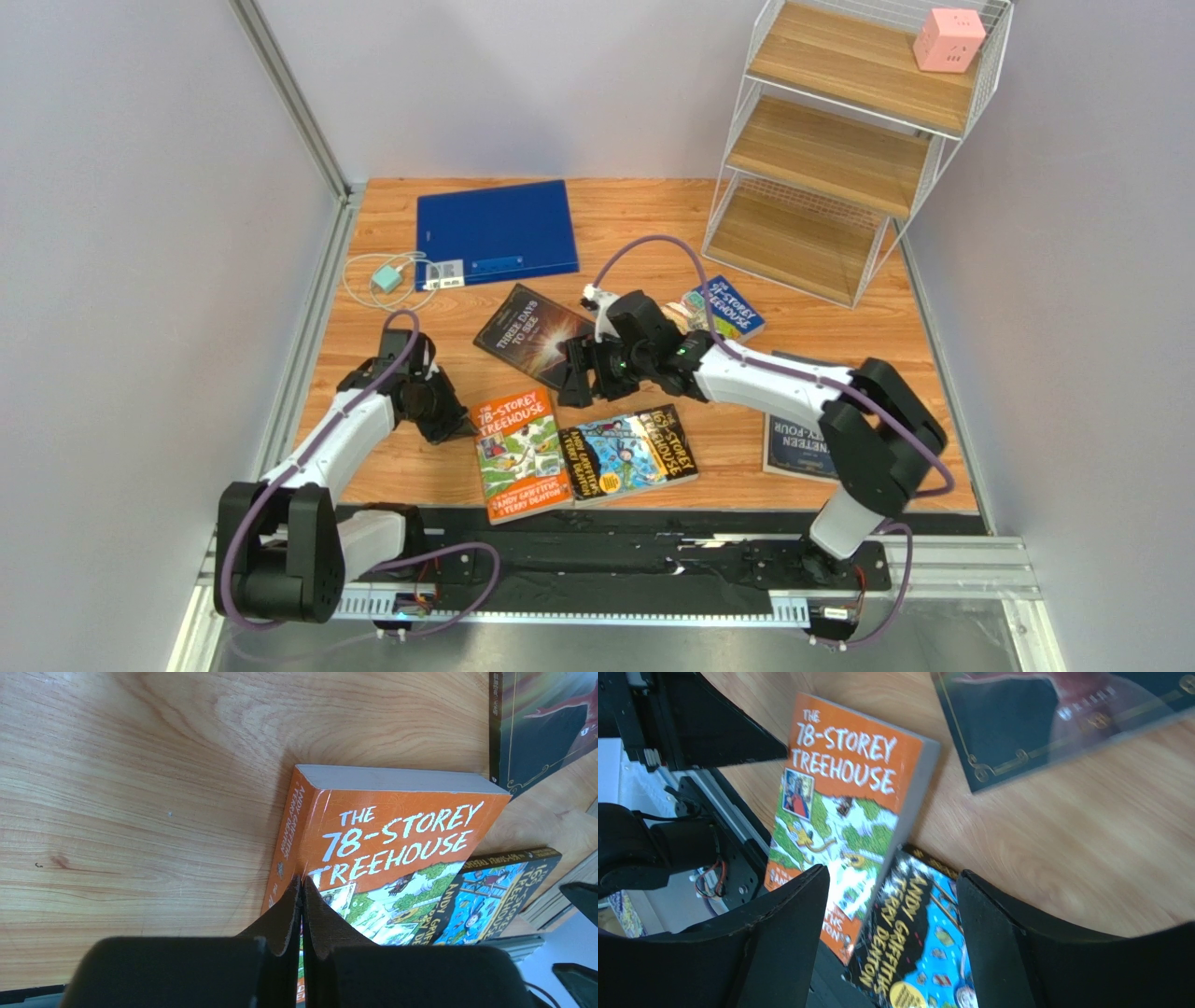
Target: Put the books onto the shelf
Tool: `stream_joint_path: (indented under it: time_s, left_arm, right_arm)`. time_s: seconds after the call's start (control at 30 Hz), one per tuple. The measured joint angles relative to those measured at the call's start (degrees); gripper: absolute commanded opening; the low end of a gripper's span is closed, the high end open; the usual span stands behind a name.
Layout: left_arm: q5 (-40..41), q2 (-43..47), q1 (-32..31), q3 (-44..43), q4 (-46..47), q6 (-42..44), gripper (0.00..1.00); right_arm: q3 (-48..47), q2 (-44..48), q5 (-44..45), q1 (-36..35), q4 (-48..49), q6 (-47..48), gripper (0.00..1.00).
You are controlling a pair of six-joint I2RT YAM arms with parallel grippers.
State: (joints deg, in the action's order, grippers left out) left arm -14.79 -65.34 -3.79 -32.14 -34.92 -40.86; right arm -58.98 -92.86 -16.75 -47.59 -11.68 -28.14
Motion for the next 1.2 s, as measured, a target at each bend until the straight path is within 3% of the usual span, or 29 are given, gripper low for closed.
stream_joint_path:
  time_s: [0.4,0.53,0.63,0.73,1.2]
  left_arm:
    - [0.0,0.0,-0.9,0.9,2.2,-0.4,0.0]
    - [-0.2,-0.2,-1.1,0.9,2.9,-0.4,0.0]
    - [-0.3,-0.3,-1.1,0.9,3.1,-0.4,0.0]
    - [-0.3,-0.4,-1.1,0.9,3.5,-0.4,0.0]
    - [-1.4,-3.8,-2.9,-0.7,4.9,-0.2,0.0]
  right_arm:
    - [-8.0,-15.3,-5.7,-5.0,2.6,-2.9,0.75]
    - [-8.7,-17.4,-6.1,-6.1,2.9,-3.5,0.69]
    - [-8.7,-17.8,-6.5,-6.4,3.3,-3.8,0.58]
    - [-8.7,-17.8,-6.6,-6.4,3.2,-4.0,0.56]
    - [-7.4,-13.1,-8.7,-7.8,10.3,-6.6,0.56]
